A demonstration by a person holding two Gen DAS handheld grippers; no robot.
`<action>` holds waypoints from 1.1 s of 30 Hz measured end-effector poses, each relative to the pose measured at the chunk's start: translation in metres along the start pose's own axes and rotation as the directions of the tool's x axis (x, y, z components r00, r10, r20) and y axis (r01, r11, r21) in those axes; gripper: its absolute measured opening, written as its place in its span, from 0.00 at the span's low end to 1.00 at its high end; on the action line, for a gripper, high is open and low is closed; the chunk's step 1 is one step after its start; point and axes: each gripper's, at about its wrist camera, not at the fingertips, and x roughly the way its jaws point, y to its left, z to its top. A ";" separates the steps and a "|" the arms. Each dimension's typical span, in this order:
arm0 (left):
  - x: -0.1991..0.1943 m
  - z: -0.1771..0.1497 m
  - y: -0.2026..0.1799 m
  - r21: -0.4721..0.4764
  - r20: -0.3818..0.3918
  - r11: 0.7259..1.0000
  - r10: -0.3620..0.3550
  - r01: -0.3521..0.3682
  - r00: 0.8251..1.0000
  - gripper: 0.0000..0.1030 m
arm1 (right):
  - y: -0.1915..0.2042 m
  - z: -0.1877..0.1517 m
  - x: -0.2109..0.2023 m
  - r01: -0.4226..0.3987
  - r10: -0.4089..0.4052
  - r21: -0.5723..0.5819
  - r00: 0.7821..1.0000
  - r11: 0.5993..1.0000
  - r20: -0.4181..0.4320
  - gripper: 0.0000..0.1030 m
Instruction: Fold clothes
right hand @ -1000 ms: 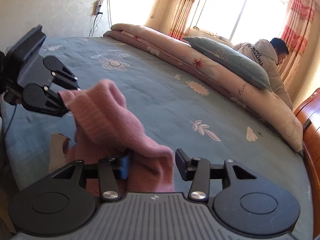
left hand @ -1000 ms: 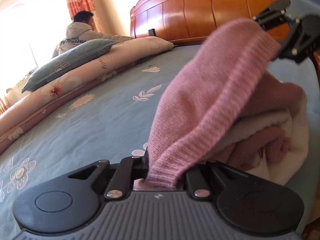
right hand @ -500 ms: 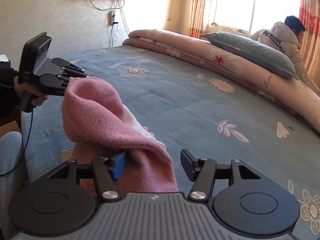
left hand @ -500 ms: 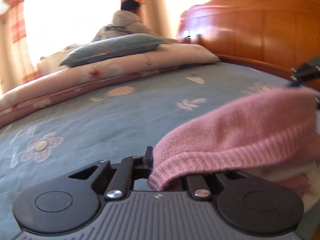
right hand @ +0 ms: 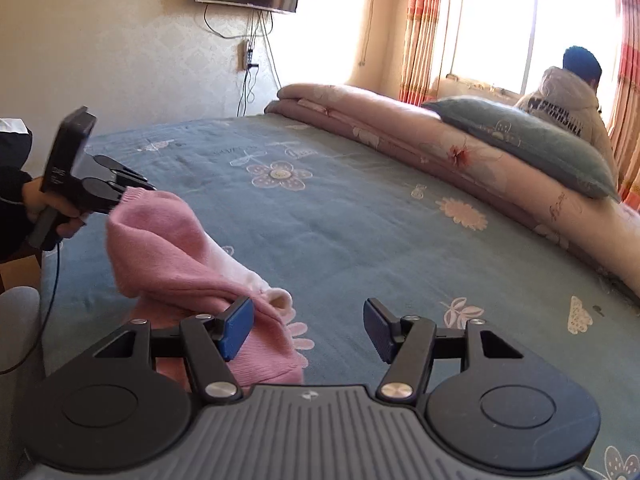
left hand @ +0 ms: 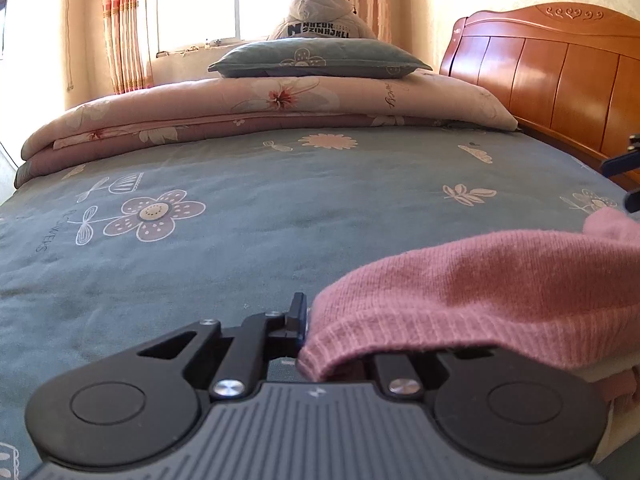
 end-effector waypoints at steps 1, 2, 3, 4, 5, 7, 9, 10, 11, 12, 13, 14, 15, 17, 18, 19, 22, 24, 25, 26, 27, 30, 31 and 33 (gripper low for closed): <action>0.001 -0.001 0.000 -0.004 -0.004 1.000 -0.003 0.003 1.000 0.08 | -0.006 0.000 0.011 -0.040 0.041 0.035 0.999 0.999 -0.016 0.64; 0.002 -0.001 0.001 -0.004 -0.010 1.000 -0.006 0.006 1.000 0.08 | -0.009 -0.002 0.020 -0.097 0.099 0.073 0.995 0.993 -0.025 0.64; 0.003 -0.002 0.001 -0.004 -0.015 1.000 -0.008 0.008 1.000 0.08 | -0.012 -0.005 0.029 -0.148 0.152 0.103 0.988 0.984 -0.033 0.64; 0.003 -0.004 0.002 0.002 -0.022 1.000 -0.009 0.009 1.000 0.08 | -0.009 -0.008 0.034 -0.167 0.171 0.087 0.984 0.982 -0.043 0.64; 0.004 -0.005 0.003 0.009 -0.028 1.000 -0.010 0.010 1.000 0.08 | -0.006 -0.012 0.038 -0.186 0.190 0.075 0.980 0.980 -0.052 0.64; 0.007 -0.009 0.005 0.011 -0.042 1.000 -0.015 0.015 0.999 0.09 | -0.009 -0.019 0.043 -0.227 0.233 0.108 0.971 0.968 -0.054 0.64; 0.013 -0.011 0.007 -0.005 -0.061 1.000 -0.017 0.017 0.998 0.09 | -0.017 -0.027 0.049 -0.273 0.285 0.183 0.957 0.945 -0.046 0.64; 0.015 -0.012 0.008 -0.013 -0.070 1.000 -0.018 0.017 0.997 0.09 | -0.022 -0.031 0.052 -0.297 0.314 0.235 0.949 0.926 -0.037 0.64; 0.017 -0.012 0.008 -0.019 -0.079 1.000 -0.018 0.017 0.997 0.09 | -0.026 -0.034 0.053 -0.319 0.341 0.278 0.940 0.906 -0.033 0.64; 0.019 -0.011 0.008 -0.017 -0.084 1.000 -0.018 0.017 0.996 0.09 | -0.029 -0.038 0.053 -0.343 0.370 0.319 0.929 0.883 -0.027 0.62; 0.020 -0.011 0.008 -0.015 -0.089 1.000 -0.018 0.016 0.996 0.09 | -0.029 -0.041 0.051 -0.376 0.408 0.349 0.913 0.858 -0.019 0.62; 0.019 -0.011 0.006 -0.010 -0.089 1.000 -0.016 0.015 0.996 0.09 | -0.025 -0.042 0.046 -0.388 0.419 0.348 0.908 0.853 -0.014 0.58; 0.018 -0.010 0.005 -0.007 -0.089 1.000 -0.016 0.016 0.996 0.09 | -0.022 -0.043 0.041 -0.398 0.427 0.344 0.904 0.850 -0.010 0.52; 0.015 -0.007 0.003 -0.003 -0.091 1.000 -0.013 0.012 0.996 0.09 | -0.011 -0.041 0.027 -0.365 0.390 0.308 0.921 0.879 -0.023 0.42; 0.013 -0.006 0.002 -0.001 -0.092 1.000 -0.009 0.009 0.996 0.09 | -0.006 -0.039 0.019 -0.328 0.352 0.285 0.935 0.901 -0.036 0.34; 0.010 -0.004 0.000 0.002 -0.091 1.000 -0.004 0.004 0.996 0.09 | 0.000 -0.036 0.010 -0.291 0.312 0.254 0.949 0.922 -0.045 0.28; -0.001 0.003 -0.006 0.006 -0.087 1.000 0.007 -0.007 0.996 0.08 | 0.015 -0.026 -0.017 -0.196 0.208 0.166 0.976 0.967 -0.060 0.19; -0.010 0.006 -0.010 0.011 -0.078 1.000 0.016 -0.015 0.997 0.08 | 0.024 -0.020 -0.035 -0.148 0.156 0.117 0.986 0.982 -0.060 0.17; -0.016 0.009 -0.014 0.019 -0.072 1.000 0.021 -0.019 0.997 0.08 | 0.028 -0.017 -0.042 -0.112 0.119 0.095 0.990 0.989 -0.072 0.17; -0.022 0.011 -0.017 0.027 -0.067 0.999 0.025 -0.024 0.997 0.08 | 0.031 -0.015 -0.047 -0.080 0.086 0.079 0.993 0.994 -0.081 0.17; -0.028 0.014 -0.021 0.035 -0.061 0.999 0.029 -0.027 0.998 0.08 | 0.035 -0.013 -0.051 -0.046 0.052 0.067 0.995 0.997 -0.089 0.17; -0.047 0.021 -0.032 0.049 -0.040 0.999 0.014 -0.012 0.999 0.08 | 0.041 -0.011 -0.058 0.028 -0.020 0.062 0.992 0.998 -0.123 0.16; -0.051 0.022 -0.036 0.056 -0.042 0.998 0.009 -0.007 0.999 0.08 | 0.043 -0.012 -0.058 0.048 -0.038 0.069 0.991 0.996 -0.131 0.16; -0.059 0.026 -0.045 0.069 -0.048 0.998 0.001 0.002 0.999 0.08 | 0.044 -0.015 -0.055 0.092 -0.076 0.094 0.985 0.991 -0.154 0.16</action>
